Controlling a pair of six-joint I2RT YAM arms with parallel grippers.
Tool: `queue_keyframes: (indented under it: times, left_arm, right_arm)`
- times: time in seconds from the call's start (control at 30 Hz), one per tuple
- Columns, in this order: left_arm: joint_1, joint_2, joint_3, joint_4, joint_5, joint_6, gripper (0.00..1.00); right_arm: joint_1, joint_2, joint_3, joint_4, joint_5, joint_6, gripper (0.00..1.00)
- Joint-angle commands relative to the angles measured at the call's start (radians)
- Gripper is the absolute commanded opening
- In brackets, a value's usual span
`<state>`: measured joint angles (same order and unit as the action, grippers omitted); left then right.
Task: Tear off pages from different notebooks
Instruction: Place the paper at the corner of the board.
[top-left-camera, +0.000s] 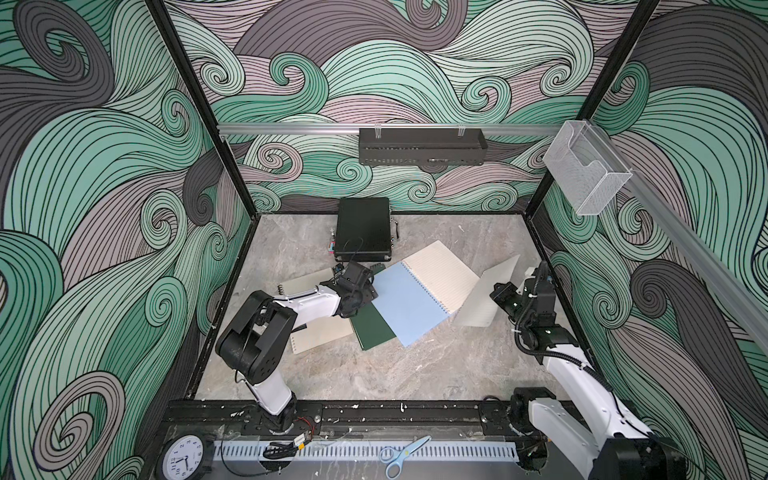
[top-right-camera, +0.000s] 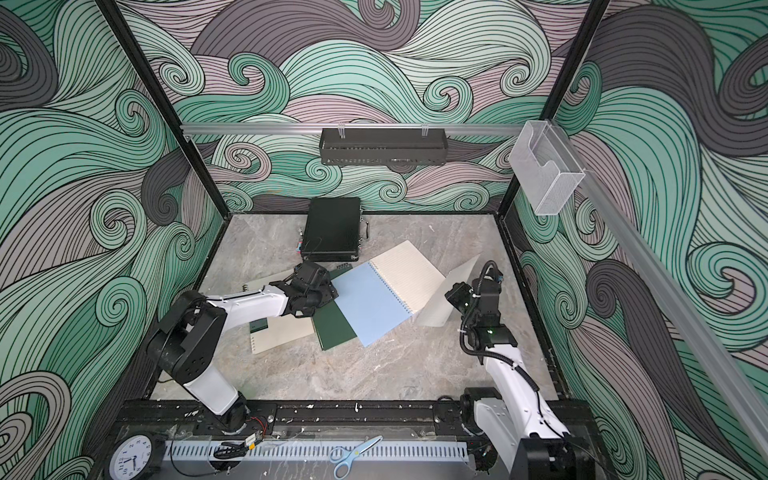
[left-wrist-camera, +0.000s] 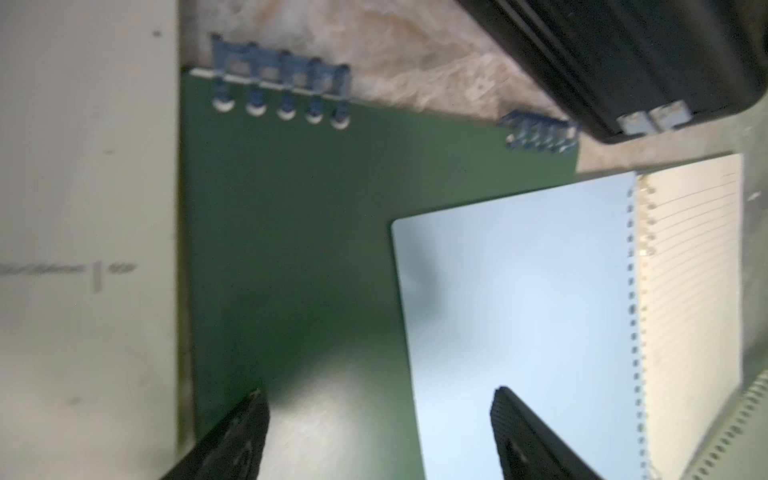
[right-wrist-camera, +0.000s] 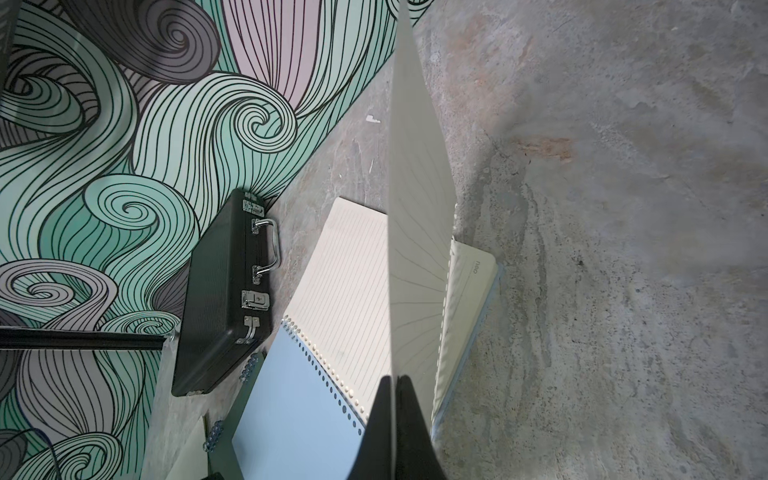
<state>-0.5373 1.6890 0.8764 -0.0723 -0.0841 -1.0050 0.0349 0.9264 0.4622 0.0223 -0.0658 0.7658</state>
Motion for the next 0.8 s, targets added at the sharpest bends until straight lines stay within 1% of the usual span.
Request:
queue_keyframes:
  times: [0.0, 0.07, 0.17, 0.27, 0.33, 0.4, 0.53, 0.63, 0.67, 0.77]
  left_arm:
    - [0.008, 0.053, -0.013, 0.148, 0.093, 0.022, 0.83]
    - [0.009, 0.078, -0.001, 0.146, 0.098, 0.019, 0.83]
    - [0.02, 0.117, 0.007, 0.153, 0.109, 0.01, 0.83]
    - [0.036, 0.158, 0.001, 0.204, 0.152, -0.006, 0.83]
    - [0.042, 0.177, 0.004, 0.215, 0.169, -0.012, 0.83]
    - [0.043, 0.187, 0.007, 0.225, 0.175, -0.012, 0.83]
    - [0.046, 0.195, 0.002, 0.252, 0.189, -0.003, 0.83]
    - [0.051, 0.196, -0.014, 0.307, 0.219, 0.0, 0.83]
    - [0.051, 0.2, -0.017, 0.323, 0.23, 0.002, 0.83]
    - [0.055, 0.205, -0.02, 0.364, 0.261, 0.005, 0.83]
  right_arm:
    - [0.015, 0.036, -0.014, 0.122, -0.048, 0.064, 0.0]
    - [0.064, 0.046, -0.014, 0.168, -0.01, 0.087, 0.0]
    - [0.155, 0.043, -0.005, 0.178, 0.118, 0.105, 0.0]
    - [0.193, 0.066, 0.01, 0.19, 0.174, 0.115, 0.0]
    - [0.197, 0.099, 0.022, 0.182, 0.207, 0.124, 0.0]
    - [0.198, 0.139, 0.056, 0.147, 0.233, 0.099, 0.0]
    - [0.195, 0.207, 0.13, 0.129, 0.218, 0.024, 0.0]
    - [0.192, 0.226, 0.15, 0.129, 0.28, 0.016, 0.0]
    - [0.186, 0.232, 0.16, 0.125, 0.299, 0.012, 0.0]
    - [0.142, 0.267, 0.199, 0.1, 0.304, 0.006, 0.0]
